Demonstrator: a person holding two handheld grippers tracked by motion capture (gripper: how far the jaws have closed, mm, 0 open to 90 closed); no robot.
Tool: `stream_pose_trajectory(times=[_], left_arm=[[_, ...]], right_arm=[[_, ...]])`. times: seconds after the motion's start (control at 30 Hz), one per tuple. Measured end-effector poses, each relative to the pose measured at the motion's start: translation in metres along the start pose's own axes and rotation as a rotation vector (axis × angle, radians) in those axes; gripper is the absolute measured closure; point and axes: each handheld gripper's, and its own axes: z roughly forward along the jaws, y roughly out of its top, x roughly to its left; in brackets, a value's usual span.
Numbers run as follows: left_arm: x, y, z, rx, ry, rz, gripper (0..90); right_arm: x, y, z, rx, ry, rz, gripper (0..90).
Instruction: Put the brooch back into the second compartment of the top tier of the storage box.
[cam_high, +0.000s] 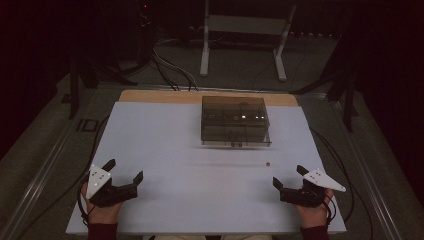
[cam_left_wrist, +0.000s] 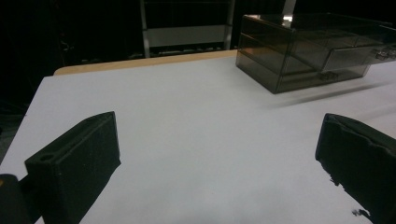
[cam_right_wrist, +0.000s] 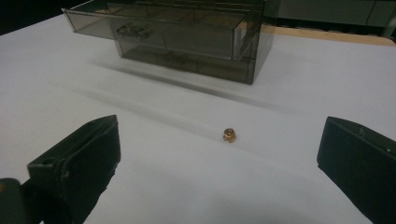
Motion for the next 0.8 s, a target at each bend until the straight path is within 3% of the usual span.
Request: stream_pose_trajectory(times=[0.33,0.8], left_arm=[[-0.001,-0.001,-0.001,-0.008,0.000,-0.014,0.7],[-0.001,-0.002,-0.004,-0.027,0.016,-0.029,0.8]], right_arm=[[-0.003,0.007,-0.006,0.005,-0.028,0.001,0.0],[-0.005,0.027,-0.005,0.076,-0.029,0.003,0.0]])
